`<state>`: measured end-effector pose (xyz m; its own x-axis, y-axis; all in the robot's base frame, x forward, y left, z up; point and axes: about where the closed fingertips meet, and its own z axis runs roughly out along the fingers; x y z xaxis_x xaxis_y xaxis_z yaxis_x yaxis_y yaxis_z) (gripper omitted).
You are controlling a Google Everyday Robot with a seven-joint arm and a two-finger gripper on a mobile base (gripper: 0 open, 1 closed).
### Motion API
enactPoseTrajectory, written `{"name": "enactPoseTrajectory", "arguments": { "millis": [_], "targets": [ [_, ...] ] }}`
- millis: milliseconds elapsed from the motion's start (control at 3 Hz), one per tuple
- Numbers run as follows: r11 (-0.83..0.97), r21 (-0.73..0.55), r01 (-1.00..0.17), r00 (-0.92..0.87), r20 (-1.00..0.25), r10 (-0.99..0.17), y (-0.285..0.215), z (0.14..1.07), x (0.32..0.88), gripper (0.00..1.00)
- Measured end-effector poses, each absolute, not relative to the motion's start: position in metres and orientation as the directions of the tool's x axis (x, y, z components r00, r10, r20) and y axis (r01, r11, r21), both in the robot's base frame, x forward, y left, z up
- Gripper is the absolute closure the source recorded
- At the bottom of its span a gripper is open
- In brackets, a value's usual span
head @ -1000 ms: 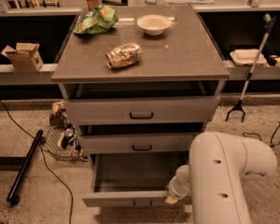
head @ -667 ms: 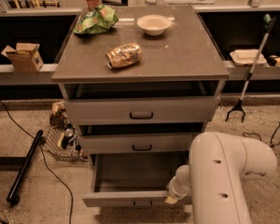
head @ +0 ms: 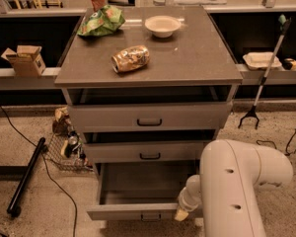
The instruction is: Open bottom drawer
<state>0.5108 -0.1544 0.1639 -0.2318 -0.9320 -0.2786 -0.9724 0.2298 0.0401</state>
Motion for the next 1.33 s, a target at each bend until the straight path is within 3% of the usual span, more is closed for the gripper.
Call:
{"name": "enactPoseTrajectory", "arguments": {
  "millis": [333,1333],
  "targets": [
    [0.230,0.040,-0.972,-0.232,-0.279,-0.932,-0.154,0.164,0.511,0.00],
    [0.075,0.058,-0.995,-0.088,-0.255,-0.963,-0.168,0.280,0.489,0.00]
  ]
}}
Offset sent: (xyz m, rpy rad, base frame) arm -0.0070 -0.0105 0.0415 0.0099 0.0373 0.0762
